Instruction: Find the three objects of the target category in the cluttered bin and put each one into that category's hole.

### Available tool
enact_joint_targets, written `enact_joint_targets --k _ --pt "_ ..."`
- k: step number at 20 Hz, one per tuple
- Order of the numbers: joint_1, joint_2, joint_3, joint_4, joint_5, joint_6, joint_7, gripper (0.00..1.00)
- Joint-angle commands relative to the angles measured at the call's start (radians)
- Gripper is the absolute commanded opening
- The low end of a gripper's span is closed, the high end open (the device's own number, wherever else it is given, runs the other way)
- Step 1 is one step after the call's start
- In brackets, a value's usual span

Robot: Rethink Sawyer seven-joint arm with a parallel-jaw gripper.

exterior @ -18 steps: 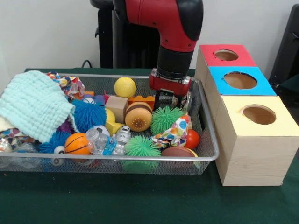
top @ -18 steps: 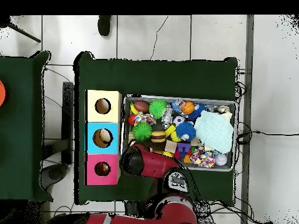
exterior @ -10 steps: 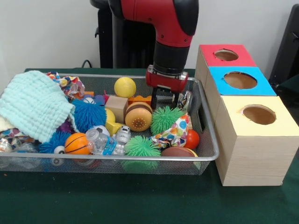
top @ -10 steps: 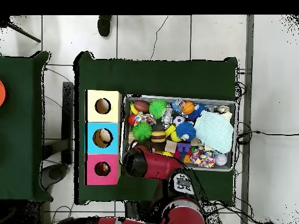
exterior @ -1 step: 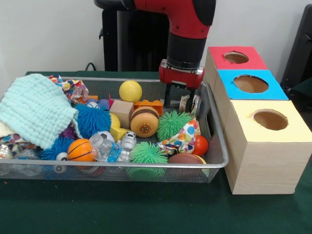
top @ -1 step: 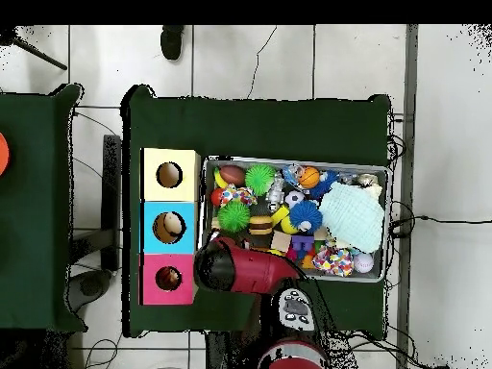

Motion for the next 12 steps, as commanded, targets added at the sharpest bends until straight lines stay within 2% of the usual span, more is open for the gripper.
enact_joint_targets --k 1,6,12 --pt "0.02 -0.066 0.062 0.005 0.034 0.131 0.136 1.0" --pt "0.041 -0.13 0.075 -0.012 0.059 0.212 0.144 1.0" --pt "0.06 -0.134 0.072 -0.086 0.067 0.259 0.131 1.0"
